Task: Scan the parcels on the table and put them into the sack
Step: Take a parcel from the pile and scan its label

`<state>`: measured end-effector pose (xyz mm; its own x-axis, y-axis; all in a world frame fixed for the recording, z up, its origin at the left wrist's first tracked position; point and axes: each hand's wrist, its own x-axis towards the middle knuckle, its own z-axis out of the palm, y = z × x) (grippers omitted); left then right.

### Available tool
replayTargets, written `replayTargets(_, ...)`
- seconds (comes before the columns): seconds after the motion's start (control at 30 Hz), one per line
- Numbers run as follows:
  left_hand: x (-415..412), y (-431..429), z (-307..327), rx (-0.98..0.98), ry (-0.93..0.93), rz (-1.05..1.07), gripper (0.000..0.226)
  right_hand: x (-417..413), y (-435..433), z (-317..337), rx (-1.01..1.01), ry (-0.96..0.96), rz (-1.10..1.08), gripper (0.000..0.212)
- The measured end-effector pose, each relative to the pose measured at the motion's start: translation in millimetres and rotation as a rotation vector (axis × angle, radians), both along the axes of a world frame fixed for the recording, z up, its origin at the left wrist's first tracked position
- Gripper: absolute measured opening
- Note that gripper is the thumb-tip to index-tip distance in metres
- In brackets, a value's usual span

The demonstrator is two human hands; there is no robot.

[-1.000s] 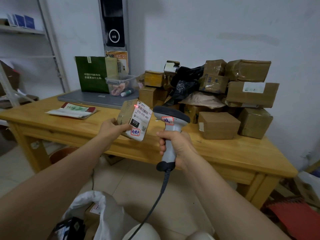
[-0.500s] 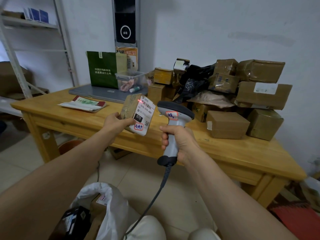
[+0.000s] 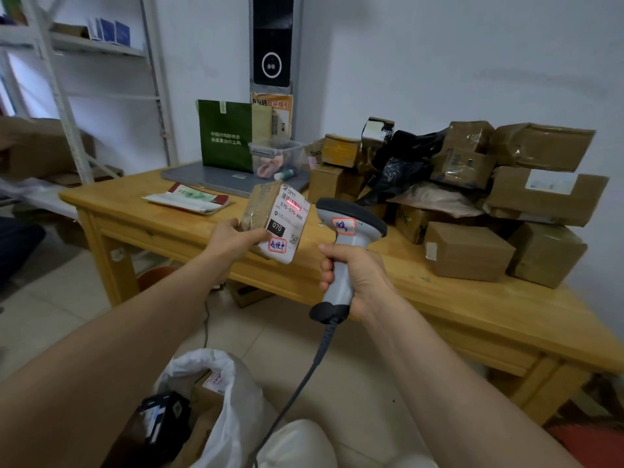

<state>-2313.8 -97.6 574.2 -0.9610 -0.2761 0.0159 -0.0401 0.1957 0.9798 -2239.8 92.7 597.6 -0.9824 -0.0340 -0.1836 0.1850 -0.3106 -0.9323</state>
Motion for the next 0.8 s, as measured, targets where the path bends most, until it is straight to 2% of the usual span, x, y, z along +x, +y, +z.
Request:
replayTargets(0.13, 17, -27, -1, 0.067, -0.032, -0.009, 0.092, 1, -15, -2, -0.004, 0.003, 0.04, 0.017)
replayTargets(0.3, 54, -64, -20, 0.176, 0.002, 0.185, 0.034, 7, -42, -25, 0.025, -0.09, 0.17, 0.018)
replayTargets(0.4, 75, -94, -49, 0.246, 0.002, 0.366, 0.026, 15, -65, -46, 0.036, -0.195, 0.28, 0.019)
replayTargets(0.6, 115, -143, -136, 0.104, -0.327, 0.518, 0.054, 18, -100, -90, 0.082, -0.322, 0.346, 0.014)
replayTargets(0.7, 124, -159, -174, 0.032, -0.498, 0.422, 0.042, 14, -109, -105, 0.103, -0.362, 0.351, 0.014)
replayTargets(0.8, 124, -163, -203, -0.073, -0.591, 0.37, 0.033, 8, -112, -115, 0.127, -0.39, 0.345, 0.013)
